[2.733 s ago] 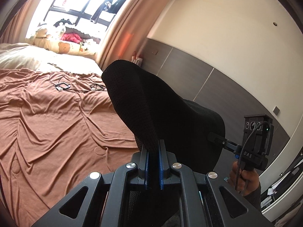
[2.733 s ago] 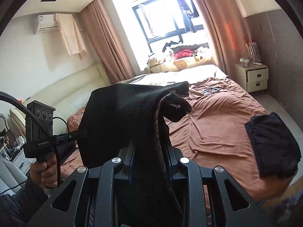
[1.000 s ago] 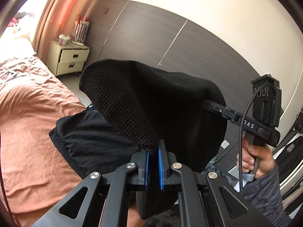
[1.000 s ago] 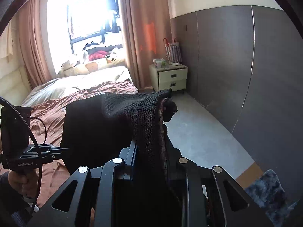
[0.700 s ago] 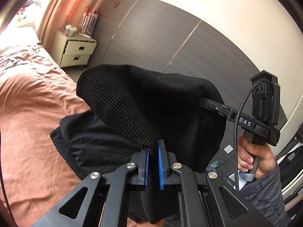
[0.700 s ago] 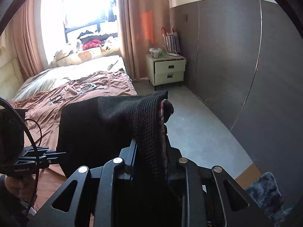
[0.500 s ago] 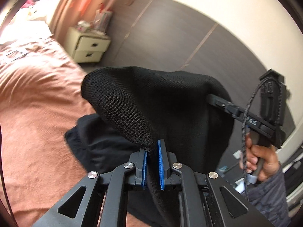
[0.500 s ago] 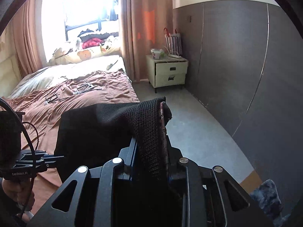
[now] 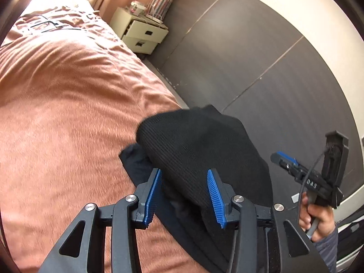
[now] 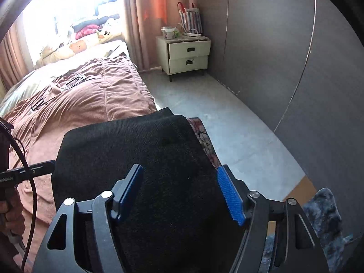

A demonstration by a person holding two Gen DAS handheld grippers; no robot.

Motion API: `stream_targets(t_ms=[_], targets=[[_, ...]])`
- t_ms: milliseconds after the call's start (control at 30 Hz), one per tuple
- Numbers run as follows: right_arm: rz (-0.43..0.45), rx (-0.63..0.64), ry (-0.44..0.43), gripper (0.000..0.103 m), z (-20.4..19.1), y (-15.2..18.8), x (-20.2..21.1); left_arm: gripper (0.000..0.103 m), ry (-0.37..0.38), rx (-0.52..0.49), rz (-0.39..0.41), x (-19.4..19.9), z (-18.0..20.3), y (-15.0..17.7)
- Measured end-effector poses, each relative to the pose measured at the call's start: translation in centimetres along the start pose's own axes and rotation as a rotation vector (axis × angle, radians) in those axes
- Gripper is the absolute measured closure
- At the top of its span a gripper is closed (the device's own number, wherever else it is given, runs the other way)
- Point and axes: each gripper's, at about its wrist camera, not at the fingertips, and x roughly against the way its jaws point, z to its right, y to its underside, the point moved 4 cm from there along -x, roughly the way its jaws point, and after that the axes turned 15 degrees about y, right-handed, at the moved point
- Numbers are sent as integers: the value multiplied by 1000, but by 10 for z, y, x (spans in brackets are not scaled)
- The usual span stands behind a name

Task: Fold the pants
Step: 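Lower the shorts onto the bed corner and open both grippers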

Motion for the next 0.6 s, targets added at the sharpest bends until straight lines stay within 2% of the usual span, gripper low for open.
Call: stream_targets(t_ms=[100,167,233,300,367,467,533,600], targets=[[-42,-6,-22,52,5,1,-15,59,-19,30,21,-3,-12,-11],[-47,-4,-26,53,6,1,-19,59,-28,46,27,-4,-19,-16],[-43,-10,-54,59,4,0,-24,59,-21,55,22,-8,-24,-18],[-50,-6,-69,59,6,6,-27,64,-27,52,15,-15,-28,-18],[-58,17,-39,59,11,13,-29,74,-58,56,7,-15,-34,-15],[-59,33,-23,60,28,21,-27,75,-70,59,10,-14,-35,-18],[-61,31,0,67,47,30,-22,74,-87,44,-2,-13,-32,-16],[-79,9,21,68,71,40,-20,74,-95,34,-7,-14,-34,-18]])
